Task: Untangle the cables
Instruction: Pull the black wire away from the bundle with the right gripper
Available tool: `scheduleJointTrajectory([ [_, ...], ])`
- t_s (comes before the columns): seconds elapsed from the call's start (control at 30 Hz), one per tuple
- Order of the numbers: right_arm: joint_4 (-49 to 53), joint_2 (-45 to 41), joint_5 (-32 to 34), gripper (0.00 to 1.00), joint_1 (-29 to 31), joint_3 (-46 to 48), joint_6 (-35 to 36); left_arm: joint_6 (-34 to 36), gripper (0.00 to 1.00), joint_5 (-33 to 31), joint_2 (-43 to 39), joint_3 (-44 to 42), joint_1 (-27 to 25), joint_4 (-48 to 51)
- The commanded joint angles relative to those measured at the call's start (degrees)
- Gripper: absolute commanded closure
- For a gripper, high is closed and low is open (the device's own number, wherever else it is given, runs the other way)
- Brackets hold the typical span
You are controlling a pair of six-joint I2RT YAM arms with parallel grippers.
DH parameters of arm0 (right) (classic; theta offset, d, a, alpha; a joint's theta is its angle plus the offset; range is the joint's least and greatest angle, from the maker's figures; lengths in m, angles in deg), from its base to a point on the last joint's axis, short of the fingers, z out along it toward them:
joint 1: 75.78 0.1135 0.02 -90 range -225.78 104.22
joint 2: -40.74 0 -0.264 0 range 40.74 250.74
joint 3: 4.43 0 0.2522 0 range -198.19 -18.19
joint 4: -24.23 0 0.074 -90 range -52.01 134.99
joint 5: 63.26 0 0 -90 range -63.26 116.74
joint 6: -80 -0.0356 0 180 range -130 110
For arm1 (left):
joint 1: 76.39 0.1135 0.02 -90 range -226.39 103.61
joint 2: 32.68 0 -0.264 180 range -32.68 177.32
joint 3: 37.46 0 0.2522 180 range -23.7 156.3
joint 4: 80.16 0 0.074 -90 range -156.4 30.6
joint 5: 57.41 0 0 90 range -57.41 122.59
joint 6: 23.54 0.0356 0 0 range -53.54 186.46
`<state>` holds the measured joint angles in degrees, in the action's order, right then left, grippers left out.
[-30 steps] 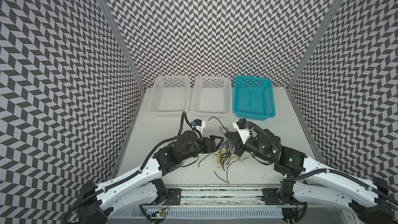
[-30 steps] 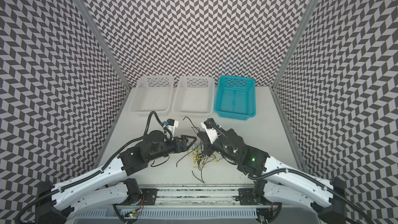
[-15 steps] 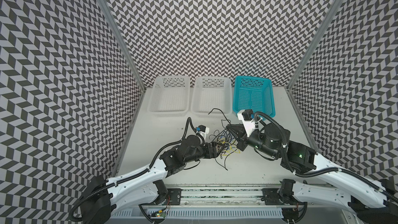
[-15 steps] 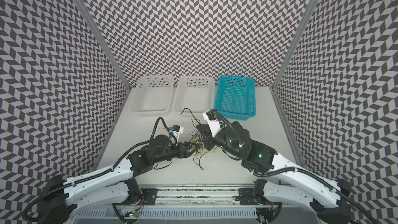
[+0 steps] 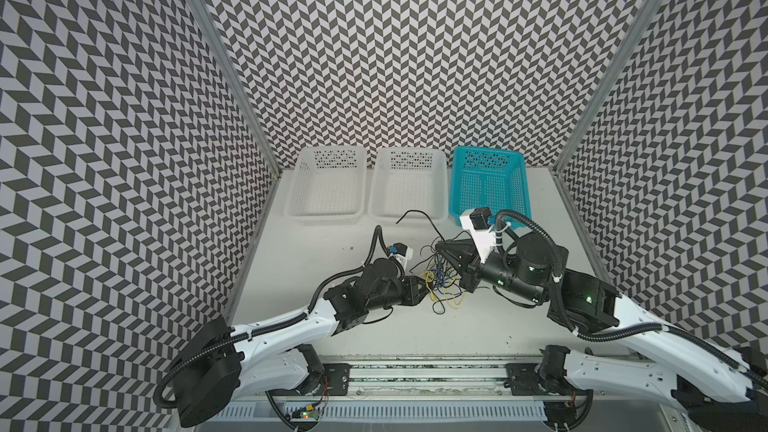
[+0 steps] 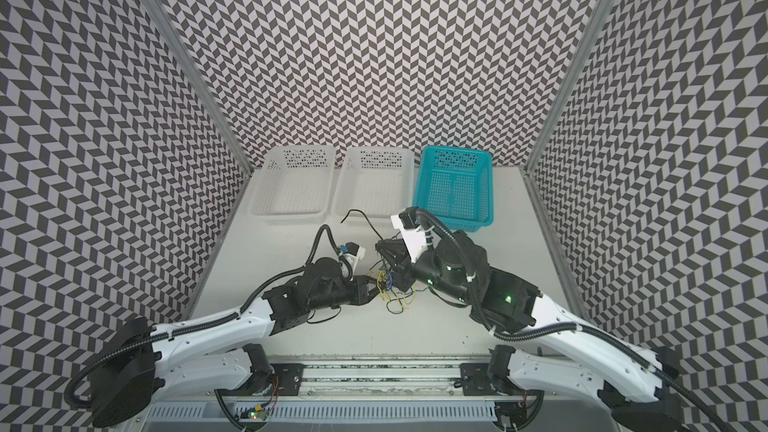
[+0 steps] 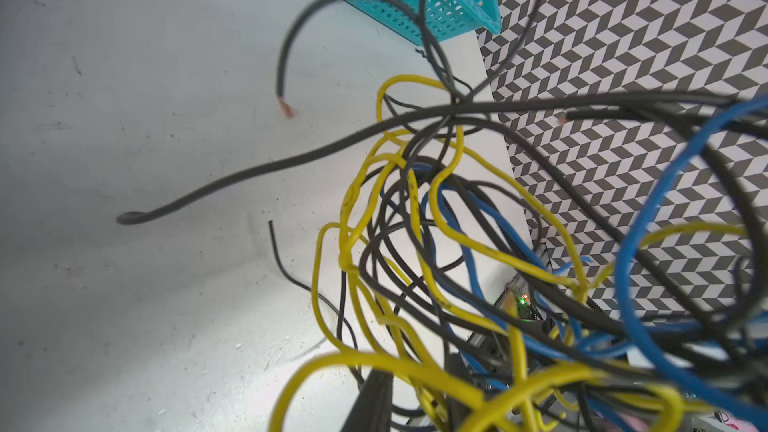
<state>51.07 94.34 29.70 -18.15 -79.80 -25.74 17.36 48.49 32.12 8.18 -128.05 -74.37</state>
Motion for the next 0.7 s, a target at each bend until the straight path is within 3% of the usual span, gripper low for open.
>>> scheduleJointTrajectory([
  [0.0,-2.87,-1.22,-1.12,1.00,0.15,-3.46,-0.95,1.44,0.90,-0.98,0.76,1.95,-0.02,0.68],
  [0.07,-1.84,-1.22,-0.99,1.00,0.12,-4.70,-0.72,1.88,1.00,-1.59,1.33,1.95,-0.02,1.43],
  [0.4,5.74,-2.75,3.80,1.00,0.12,-12.94,3.22,2.35,1.00,-7.22,3.88,-0.53,1.01,6.79],
  [0.67,12.16,-3.24,7.47,1.00,0.12,-21.41,7.70,0.94,1.00,-8.46,7.89,-1.56,5.36,11.44],
])
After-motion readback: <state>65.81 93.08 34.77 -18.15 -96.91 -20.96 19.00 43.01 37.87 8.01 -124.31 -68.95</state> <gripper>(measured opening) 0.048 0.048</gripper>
